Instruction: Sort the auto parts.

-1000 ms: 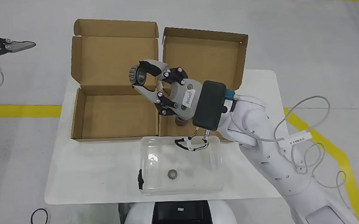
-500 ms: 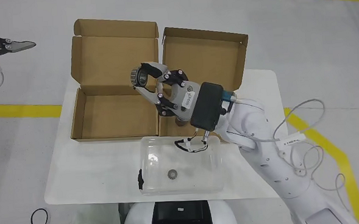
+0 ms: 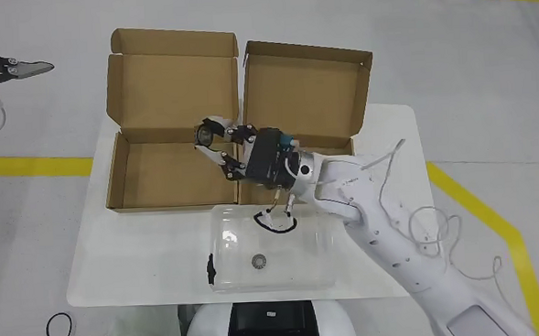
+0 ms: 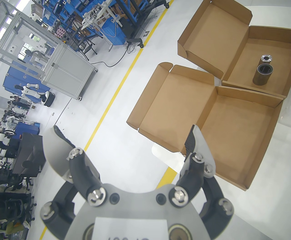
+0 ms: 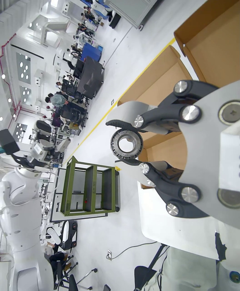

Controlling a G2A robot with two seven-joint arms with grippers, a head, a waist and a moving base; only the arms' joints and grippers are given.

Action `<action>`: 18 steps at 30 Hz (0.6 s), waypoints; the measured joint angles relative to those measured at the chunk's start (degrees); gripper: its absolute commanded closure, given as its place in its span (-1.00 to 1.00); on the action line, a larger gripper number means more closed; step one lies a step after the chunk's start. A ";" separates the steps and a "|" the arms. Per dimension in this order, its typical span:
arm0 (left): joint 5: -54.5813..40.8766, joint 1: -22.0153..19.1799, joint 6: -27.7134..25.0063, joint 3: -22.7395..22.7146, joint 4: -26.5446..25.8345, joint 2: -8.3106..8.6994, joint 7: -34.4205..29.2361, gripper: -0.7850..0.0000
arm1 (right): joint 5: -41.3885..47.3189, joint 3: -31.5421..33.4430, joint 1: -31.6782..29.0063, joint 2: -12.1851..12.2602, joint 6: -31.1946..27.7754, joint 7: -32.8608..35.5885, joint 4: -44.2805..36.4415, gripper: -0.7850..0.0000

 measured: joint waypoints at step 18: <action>0.00 0.00 0.00 0.00 0.00 0.00 0.00 -1.00 | 1.76 -9.33 5.14 -4.78 2.70 4.88 16.38 1.00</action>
